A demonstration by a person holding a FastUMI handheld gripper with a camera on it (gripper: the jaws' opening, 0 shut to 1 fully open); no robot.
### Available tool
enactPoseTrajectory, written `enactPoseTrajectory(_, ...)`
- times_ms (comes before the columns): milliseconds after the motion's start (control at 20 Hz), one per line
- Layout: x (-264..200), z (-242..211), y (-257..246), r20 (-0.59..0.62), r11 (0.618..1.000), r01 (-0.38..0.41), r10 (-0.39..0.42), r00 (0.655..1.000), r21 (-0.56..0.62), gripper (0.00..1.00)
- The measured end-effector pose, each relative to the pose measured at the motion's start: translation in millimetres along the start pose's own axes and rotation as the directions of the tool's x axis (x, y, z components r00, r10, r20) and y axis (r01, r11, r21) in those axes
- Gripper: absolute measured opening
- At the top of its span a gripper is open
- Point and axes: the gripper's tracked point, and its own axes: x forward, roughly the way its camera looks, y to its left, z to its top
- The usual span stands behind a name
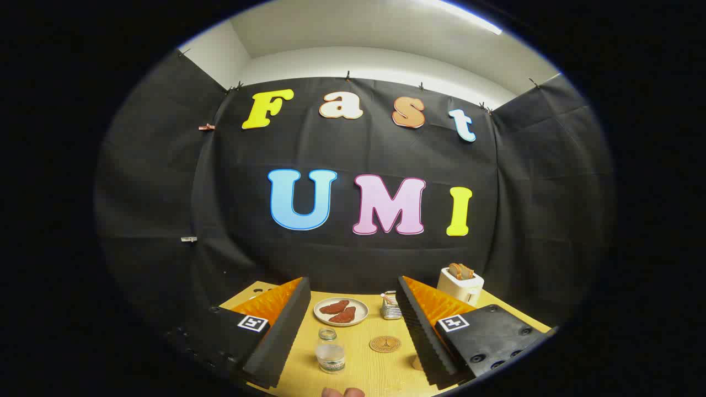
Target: Take the bottle from table, then pour the juice into the cup, finally place the bottle on the coaster
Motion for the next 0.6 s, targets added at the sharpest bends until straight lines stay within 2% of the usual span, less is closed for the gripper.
enactPoseTrajectory(200, 1.6, -10.0, -5.2, -0.004, 0.999, 0.028, -0.028, 1.000, 0.023, 0.95)
enactPoseTrajectory(600, 1.8, -13.4, 3.5, 0.001, 0.999, 0.009, -0.009, 1.000, 0.040, 0.95)
